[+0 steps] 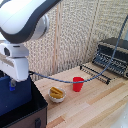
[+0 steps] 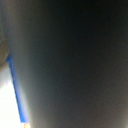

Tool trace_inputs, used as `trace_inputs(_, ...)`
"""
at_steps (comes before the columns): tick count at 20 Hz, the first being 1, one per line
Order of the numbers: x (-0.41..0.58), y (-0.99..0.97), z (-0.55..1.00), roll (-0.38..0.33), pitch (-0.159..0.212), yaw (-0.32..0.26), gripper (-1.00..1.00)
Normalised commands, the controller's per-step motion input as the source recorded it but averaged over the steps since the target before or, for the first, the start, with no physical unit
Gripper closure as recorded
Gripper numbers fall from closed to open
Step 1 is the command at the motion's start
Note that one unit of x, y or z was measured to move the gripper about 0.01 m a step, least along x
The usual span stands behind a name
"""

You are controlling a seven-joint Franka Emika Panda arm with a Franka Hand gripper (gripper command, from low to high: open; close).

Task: Please shift your gripper toward the book. Carefully hold the book with your gripper. Gently transport the book using your gripper to the caddy's front section. Safely let the book go into the caddy's front area.

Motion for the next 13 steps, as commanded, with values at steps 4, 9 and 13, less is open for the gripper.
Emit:
trace_inputs(4,0.470,-0.51,0.10,0.058,-0.042,0.078,-1.00)
trace_inputs(9,0.311,-0.43,0.24,0.095,-0.008,0.059,-1.00)
trace_inputs(13,0.218,-0.21,0.49,0.086,0.019,0.012,-1.00)
